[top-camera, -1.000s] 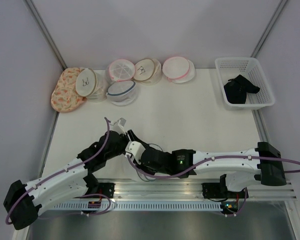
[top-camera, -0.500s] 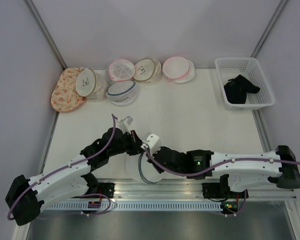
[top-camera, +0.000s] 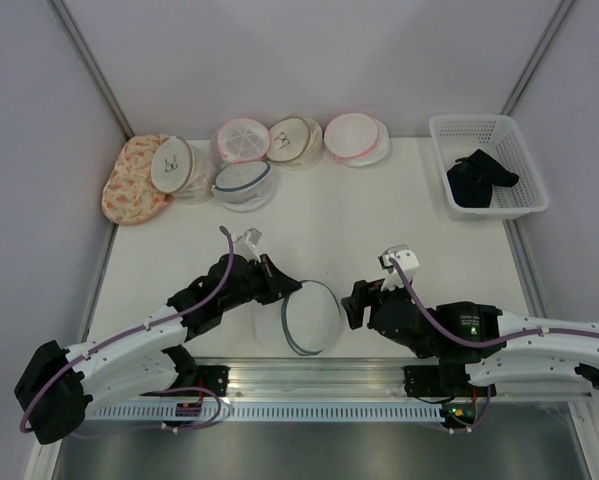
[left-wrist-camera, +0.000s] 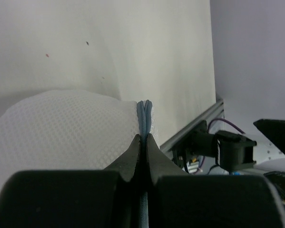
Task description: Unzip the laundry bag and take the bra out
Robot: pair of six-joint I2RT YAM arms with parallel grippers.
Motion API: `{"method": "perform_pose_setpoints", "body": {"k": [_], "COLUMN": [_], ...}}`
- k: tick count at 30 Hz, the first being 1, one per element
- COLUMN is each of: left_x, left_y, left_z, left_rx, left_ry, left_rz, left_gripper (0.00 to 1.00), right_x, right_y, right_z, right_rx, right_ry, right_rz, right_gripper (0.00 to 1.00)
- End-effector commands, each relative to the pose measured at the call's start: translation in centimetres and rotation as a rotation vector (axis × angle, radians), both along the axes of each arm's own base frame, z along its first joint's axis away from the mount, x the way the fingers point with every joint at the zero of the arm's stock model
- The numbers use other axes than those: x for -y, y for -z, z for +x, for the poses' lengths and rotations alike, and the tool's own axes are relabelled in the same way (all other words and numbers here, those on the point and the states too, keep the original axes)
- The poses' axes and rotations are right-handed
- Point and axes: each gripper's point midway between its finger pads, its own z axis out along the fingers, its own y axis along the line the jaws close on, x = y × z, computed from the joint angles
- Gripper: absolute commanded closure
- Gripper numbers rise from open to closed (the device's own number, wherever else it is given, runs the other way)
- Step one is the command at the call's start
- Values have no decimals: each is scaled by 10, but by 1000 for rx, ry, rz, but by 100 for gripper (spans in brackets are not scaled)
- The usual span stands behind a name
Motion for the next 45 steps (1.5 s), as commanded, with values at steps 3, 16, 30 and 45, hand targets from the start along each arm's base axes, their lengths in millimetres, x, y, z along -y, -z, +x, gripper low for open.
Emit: {"method": "perform_pose_setpoints", "body": {"k": [3,16,30,45], "left_x": [-23,-232,-436,-496], "left_y": [-26,8,33,16], "left_z": [52,114,-2,-10], "left_rx": [98,-103,-326,-416], "left_ry": [-235,-897,-1866,-2149], "left_rz": [47,107,201,244], "left_gripper": [98,98,98,98], "right_x": [16,23,17,1], "right_y": [18,14,26,32], "right_z": [5,3,-13,-22], "right_rx": [-22,5,-21,-67], "right_ry": [98,56,-80,-149], "right_rz": [-2,12,15,-41], "right_gripper": [17,15,11,7]}}
